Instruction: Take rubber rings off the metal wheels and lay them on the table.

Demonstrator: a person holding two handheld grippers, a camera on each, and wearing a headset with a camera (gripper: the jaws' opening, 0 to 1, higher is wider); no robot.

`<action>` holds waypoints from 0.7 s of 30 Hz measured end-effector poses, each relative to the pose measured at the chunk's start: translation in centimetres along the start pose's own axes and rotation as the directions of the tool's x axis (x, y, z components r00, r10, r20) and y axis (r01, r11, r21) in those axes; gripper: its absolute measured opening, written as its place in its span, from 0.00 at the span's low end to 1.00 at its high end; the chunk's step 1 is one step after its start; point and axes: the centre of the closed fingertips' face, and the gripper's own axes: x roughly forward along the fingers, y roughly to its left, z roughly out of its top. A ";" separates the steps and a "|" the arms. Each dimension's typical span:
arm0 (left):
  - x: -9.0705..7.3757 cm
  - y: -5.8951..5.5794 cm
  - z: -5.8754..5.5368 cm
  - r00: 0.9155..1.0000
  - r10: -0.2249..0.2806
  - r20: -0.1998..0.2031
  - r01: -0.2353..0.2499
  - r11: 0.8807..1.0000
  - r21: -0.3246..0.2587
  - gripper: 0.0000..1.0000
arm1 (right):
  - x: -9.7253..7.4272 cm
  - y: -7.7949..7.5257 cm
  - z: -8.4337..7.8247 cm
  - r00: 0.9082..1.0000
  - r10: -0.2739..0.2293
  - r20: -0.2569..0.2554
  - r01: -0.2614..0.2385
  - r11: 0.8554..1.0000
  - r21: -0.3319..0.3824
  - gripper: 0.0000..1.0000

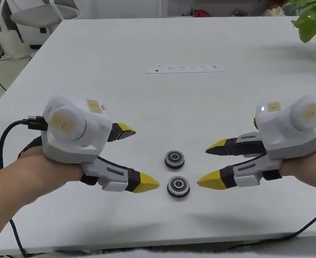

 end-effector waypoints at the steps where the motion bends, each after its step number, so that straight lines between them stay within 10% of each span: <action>1: 0.1 -0.1 0.0 1.000 -0.003 -0.001 0.003 1.000 -0.001 0.75 | 0.1 0.1 0.0 1.000 0.005 0.000 -0.005 1.000 0.001 0.49; 21: 2.4 -1.5 -1.0 0.995 -0.086 -0.051 0.086 0.996 0.010 0.65 | 2.2 0.5 -1.6 0.994 0.069 -0.080 -0.073 0.996 -0.051 0.42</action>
